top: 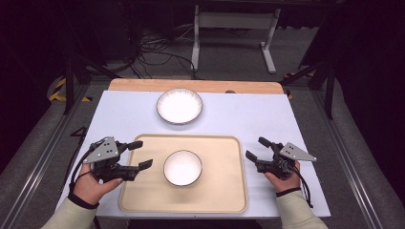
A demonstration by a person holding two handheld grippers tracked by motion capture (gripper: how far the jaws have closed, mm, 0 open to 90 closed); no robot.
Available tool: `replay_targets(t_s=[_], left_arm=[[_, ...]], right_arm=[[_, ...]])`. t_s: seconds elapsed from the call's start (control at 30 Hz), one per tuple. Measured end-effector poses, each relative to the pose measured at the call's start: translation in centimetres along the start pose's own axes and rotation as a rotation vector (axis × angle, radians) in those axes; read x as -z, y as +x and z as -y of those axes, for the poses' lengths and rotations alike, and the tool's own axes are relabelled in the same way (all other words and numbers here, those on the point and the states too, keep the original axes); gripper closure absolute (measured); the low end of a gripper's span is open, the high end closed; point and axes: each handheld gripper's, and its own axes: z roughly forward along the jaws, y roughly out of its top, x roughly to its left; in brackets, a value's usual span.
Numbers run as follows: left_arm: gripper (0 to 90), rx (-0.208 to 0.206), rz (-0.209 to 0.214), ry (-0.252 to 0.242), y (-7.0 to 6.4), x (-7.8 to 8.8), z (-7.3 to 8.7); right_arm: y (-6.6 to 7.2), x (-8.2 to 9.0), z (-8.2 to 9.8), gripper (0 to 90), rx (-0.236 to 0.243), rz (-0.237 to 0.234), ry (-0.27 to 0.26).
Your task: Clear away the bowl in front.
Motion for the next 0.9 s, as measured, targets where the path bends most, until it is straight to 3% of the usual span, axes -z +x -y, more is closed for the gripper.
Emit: replay_targets(t_s=[0.1,0.53,0.77,0.9], left_arm=[[25.1,0.010,-0.023,-0.022,0.4,0.4,1.0],[23.0,0.073,-0.046,-0.053,1.7,1.6,4.3],[21.7,0.063,-0.070,-0.054,2.1,1.8,5.5],[21.9,0.059,-0.099,-0.082,2.1,2.0,6.1]], right_arm=[[0.0,0.0,0.0,19.7,0.000,0.000,0.000],[0.0,0.0,0.0,19.6,-0.002,0.000,0.002],[0.0,0.0,0.0,19.3,-0.003,0.000,0.001],[-0.1,0.0,0.0,19.3,-0.003,0.000,0.001]])
